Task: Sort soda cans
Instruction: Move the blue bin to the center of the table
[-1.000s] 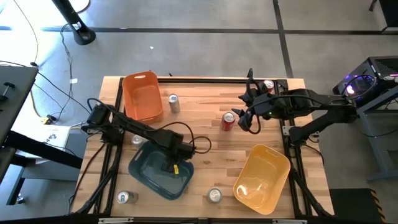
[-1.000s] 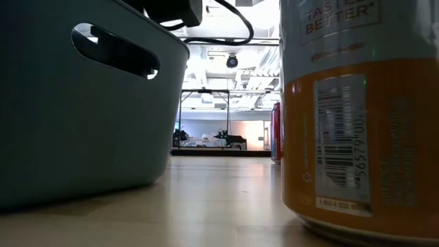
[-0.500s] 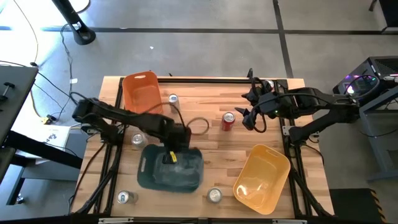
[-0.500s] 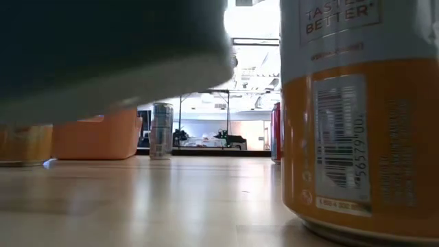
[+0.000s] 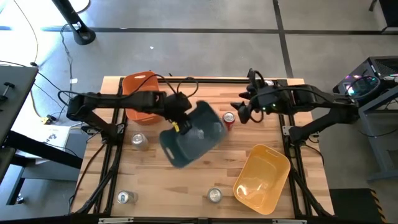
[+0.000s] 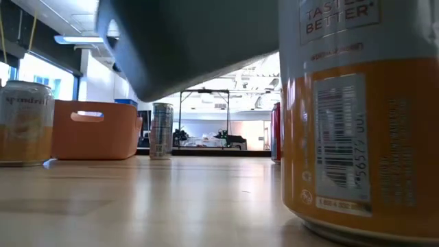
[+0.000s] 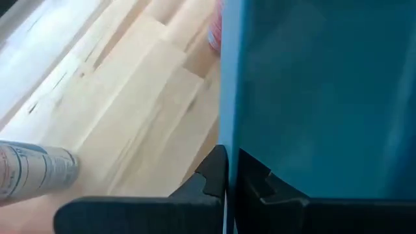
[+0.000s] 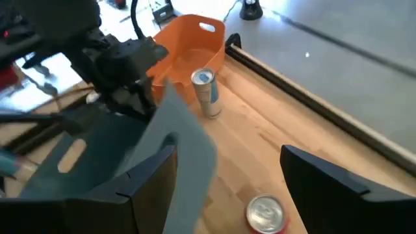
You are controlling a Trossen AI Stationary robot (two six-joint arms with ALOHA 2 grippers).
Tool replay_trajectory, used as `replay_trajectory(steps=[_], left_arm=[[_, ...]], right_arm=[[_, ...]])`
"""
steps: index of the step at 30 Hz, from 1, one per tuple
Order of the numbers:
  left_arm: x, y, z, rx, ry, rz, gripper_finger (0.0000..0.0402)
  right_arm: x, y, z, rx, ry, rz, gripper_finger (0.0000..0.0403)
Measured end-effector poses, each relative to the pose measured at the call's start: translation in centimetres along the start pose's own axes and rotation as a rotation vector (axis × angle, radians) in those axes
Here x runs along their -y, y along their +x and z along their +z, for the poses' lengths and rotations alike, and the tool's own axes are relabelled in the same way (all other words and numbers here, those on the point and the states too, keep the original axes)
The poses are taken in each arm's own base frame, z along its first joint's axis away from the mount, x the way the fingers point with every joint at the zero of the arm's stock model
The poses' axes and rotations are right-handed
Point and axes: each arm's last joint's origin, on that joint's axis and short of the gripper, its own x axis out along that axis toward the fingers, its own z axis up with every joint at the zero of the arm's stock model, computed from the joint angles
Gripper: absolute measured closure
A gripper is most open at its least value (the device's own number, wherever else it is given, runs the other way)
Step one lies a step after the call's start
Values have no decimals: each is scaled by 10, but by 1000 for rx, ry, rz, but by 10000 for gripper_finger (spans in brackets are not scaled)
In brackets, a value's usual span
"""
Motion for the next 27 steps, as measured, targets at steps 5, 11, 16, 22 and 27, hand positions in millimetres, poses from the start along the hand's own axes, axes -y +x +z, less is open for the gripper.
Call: replay_trajectory(steps=[5, 11, 16, 22, 27], left_arm=[[-11, 12, -2, 25, -117, 105, 401], [-20, 19, -17, 15, -289, 212, 401], [-15, 36, -31, -1, -362, 208, 401], [-17, 56, -56, -57, -464, 251, 401], [-19, 59, -59, -38, -537, 256, 400]], right_arm=[[-12, 25, -5, -55, -81, -9, 134], [-24, 55, -14, -130, -191, -31, 134], [-21, 62, -12, -135, -226, -43, 134], [-12, 63, -6, -133, -225, -52, 134], [-7, 66, -4, -151, -226, -32, 134]])
